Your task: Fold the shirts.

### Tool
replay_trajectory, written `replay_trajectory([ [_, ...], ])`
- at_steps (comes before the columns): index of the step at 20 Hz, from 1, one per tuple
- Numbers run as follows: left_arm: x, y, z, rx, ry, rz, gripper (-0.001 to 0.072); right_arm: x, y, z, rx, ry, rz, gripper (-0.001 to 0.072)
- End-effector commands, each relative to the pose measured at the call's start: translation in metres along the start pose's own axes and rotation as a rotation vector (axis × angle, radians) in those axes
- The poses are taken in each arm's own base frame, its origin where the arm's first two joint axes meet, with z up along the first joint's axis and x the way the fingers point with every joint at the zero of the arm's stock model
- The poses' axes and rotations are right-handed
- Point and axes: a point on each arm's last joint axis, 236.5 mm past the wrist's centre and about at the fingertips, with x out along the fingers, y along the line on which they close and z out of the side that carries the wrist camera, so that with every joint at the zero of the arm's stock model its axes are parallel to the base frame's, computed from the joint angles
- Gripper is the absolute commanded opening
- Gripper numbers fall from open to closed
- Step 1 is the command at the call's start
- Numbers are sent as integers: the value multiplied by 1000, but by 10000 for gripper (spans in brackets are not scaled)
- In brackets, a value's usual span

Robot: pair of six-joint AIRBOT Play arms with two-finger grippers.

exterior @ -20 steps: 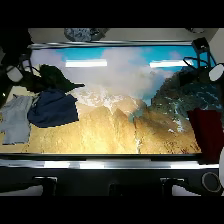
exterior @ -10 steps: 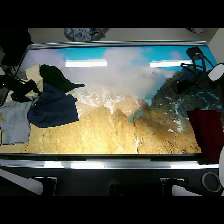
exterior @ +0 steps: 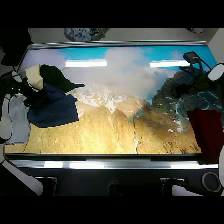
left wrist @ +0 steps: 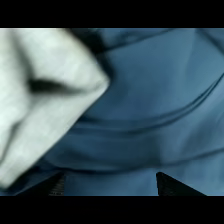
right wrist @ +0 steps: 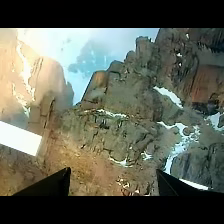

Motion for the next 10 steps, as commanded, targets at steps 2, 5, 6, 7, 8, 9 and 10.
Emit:
replay_trajectory([
  [2, 22, -2, 2, 92, 16, 0, 720, 0, 4, -2, 4, 10, 15, 622],
  [5, 30, 0, 0, 97, 36, 6, 433, 0, 9, -4, 10, 18, 36, 622],
  [6, 30, 0, 1, 102, 32, 5, 230, 0, 11, -5, 12, 22, 46, 622],
  [7, 29, 0, 1, 111, 31, 4, 151, 0, 12, -6, 13, 27, 52, 622],
  [8, 26, 0, 1, 127, 30, 3, 35, 0, 13, -7, 12, 31, 54, 622],
  [9, 21, -1, 1, 148, 20, 0, 38, 0, 13, -8, 13, 33, 54, 622],
  [10, 12, -5, 3, 162, 1, -11, 37, 0, 13, -8, 13, 33, 54, 622],
])
